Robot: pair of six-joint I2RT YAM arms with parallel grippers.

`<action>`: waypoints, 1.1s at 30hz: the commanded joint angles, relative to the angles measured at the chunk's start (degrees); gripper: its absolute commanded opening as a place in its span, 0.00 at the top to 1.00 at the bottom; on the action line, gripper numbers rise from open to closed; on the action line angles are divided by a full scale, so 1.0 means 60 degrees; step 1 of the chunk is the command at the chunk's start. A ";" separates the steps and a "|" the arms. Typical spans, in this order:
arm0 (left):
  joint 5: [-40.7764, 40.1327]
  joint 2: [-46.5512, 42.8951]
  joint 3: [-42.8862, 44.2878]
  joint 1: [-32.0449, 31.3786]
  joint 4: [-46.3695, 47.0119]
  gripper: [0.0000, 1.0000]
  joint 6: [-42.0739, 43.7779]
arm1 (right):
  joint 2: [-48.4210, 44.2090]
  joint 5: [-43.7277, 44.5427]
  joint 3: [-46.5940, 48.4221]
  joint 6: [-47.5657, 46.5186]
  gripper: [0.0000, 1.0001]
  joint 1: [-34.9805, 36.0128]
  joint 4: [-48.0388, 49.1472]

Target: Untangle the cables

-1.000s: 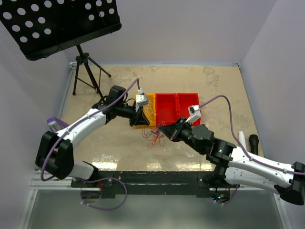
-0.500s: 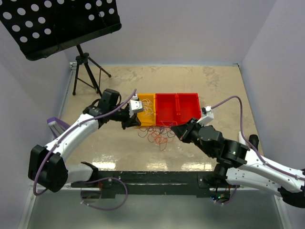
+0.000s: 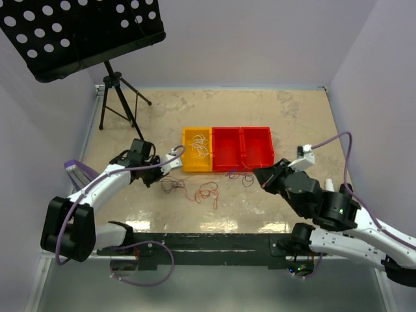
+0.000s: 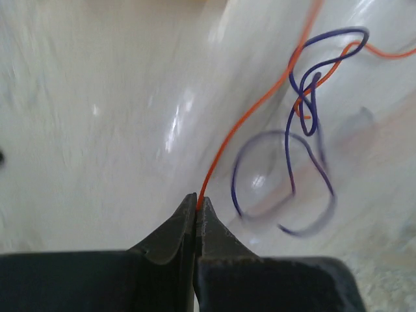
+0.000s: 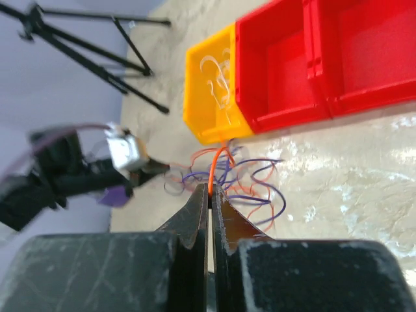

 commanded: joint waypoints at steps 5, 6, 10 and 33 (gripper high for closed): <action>-0.4074 0.0157 -0.1499 0.0606 0.0329 1.00 0.1182 | -0.0849 0.1967 0.1526 0.0296 1.00 -0.0126 -0.0949; -0.4031 0.0171 -0.1500 0.0620 0.0359 1.00 0.1183 | -0.0865 0.2041 0.1643 0.0223 1.00 -0.0126 -0.0978; -0.3826 0.0215 -0.1354 0.0620 0.0242 1.00 0.1110 | -0.0631 0.2275 0.1907 0.0090 1.00 -0.0126 -0.1168; -0.3856 -0.0004 -0.1633 0.1045 0.0257 1.00 0.1462 | 0.1944 0.0414 -0.0156 0.0572 0.55 -0.0125 0.0208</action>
